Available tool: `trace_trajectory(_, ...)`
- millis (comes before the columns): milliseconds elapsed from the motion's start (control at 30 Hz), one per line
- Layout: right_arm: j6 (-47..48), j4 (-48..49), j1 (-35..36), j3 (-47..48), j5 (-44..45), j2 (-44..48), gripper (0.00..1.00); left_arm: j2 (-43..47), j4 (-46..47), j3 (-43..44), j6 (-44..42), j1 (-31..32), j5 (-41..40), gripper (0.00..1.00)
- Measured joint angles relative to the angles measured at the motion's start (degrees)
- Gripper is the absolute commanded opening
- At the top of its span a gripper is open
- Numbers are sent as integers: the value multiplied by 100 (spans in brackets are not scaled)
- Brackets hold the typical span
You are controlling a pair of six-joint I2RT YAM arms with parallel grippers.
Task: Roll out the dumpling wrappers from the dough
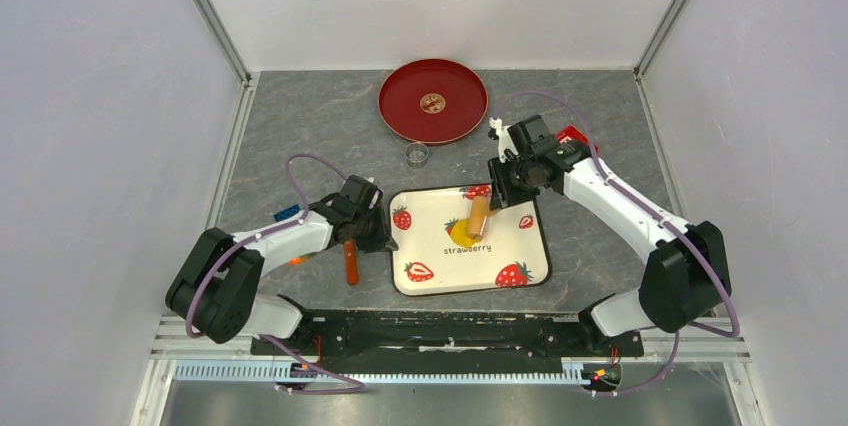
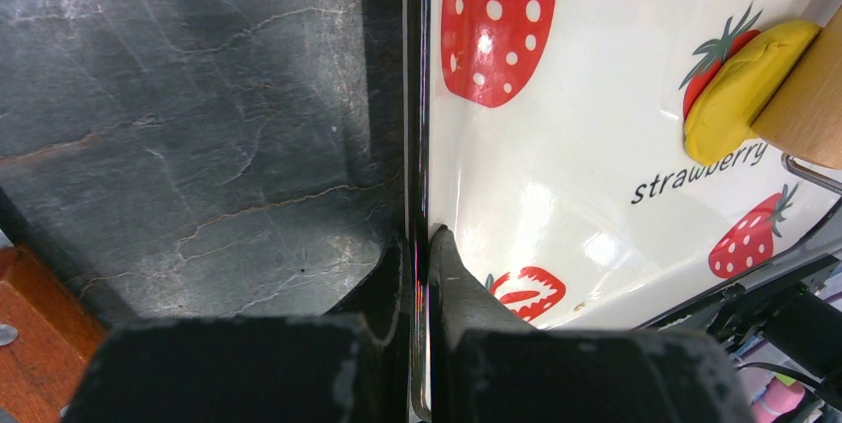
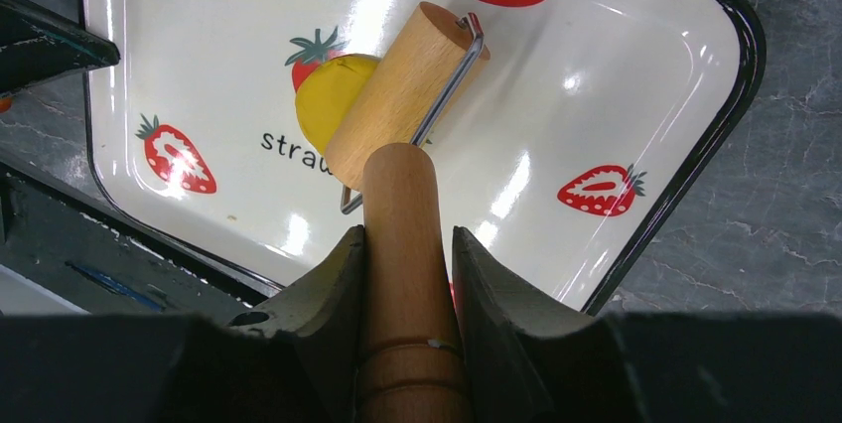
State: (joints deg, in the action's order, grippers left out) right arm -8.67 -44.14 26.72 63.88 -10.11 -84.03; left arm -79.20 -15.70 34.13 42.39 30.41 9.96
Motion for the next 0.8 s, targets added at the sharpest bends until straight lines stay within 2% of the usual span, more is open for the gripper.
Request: trace_trajectory(800, -229, 363, -251, -627, -151, 612, 0, 0, 0, 0, 4, 0, -2, 2)
